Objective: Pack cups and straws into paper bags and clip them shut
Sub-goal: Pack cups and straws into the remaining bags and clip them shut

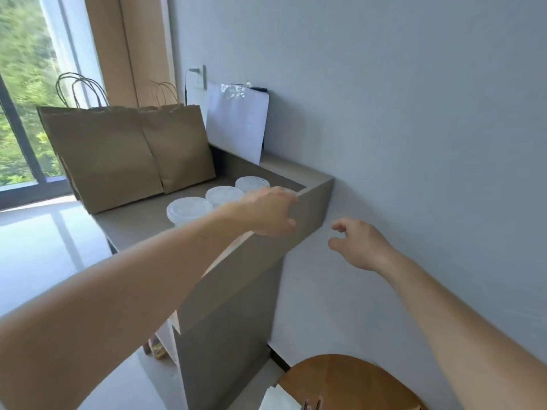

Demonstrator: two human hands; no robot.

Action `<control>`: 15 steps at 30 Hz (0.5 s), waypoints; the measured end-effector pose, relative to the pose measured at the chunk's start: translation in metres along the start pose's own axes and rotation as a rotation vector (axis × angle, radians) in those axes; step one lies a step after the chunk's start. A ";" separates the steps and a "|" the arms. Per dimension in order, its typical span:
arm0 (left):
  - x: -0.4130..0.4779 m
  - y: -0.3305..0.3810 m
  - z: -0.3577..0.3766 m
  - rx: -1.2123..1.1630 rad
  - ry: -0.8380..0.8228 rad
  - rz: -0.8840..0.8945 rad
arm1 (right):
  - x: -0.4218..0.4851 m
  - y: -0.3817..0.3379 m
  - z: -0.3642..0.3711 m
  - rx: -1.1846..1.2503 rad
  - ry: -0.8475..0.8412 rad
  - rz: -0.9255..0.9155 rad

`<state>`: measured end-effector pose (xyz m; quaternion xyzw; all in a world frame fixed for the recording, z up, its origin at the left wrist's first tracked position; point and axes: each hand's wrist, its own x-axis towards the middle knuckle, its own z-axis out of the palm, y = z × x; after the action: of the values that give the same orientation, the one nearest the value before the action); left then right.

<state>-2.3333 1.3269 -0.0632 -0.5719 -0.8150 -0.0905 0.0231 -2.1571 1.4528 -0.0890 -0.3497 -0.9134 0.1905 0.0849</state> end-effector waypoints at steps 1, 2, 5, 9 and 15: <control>0.000 -0.018 -0.008 -0.004 0.022 -0.006 | 0.010 -0.018 -0.001 0.009 0.025 -0.023; 0.001 -0.038 -0.014 -0.004 0.036 -0.018 | 0.020 -0.035 0.000 0.015 0.046 -0.049; -0.003 -0.098 -0.023 -0.011 0.032 -0.096 | 0.049 -0.084 0.009 -0.006 0.058 -0.129; -0.015 -0.167 -0.024 0.040 -0.023 -0.196 | 0.082 -0.141 0.035 -0.034 -0.025 -0.236; -0.035 -0.241 -0.025 0.033 -0.063 -0.332 | 0.117 -0.210 0.077 -0.088 -0.270 -0.386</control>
<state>-2.5482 1.2110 -0.0728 -0.4316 -0.8999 -0.0617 -0.0084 -2.3936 1.3656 -0.0712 -0.1431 -0.9738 0.1757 -0.0187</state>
